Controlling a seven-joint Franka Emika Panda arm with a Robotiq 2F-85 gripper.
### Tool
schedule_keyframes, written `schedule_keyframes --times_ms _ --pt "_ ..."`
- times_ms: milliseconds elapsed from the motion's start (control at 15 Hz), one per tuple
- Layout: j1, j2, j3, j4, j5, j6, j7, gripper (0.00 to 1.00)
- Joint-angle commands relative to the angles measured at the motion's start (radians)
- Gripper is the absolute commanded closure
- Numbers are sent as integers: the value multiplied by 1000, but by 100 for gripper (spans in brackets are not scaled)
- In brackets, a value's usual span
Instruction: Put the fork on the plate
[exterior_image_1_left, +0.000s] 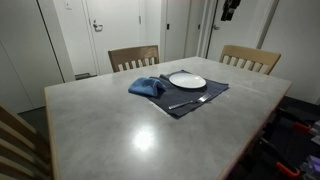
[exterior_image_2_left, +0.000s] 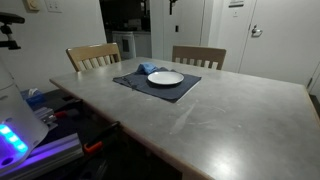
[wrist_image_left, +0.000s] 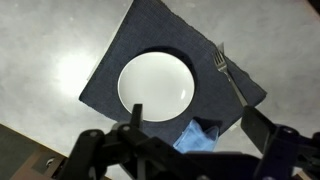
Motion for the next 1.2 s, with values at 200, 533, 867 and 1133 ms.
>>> schedule_keyframes --times_ms 200,533,867,1133 --pt "0 6 20 2 -31 3 -5 0" --pt "42 -1 84 -34 -127 41 -47 0" --pt "98 -58 124 -163 -140 133 -76 0" --pt "144 -50 137 -265 -126 301 -113 0"
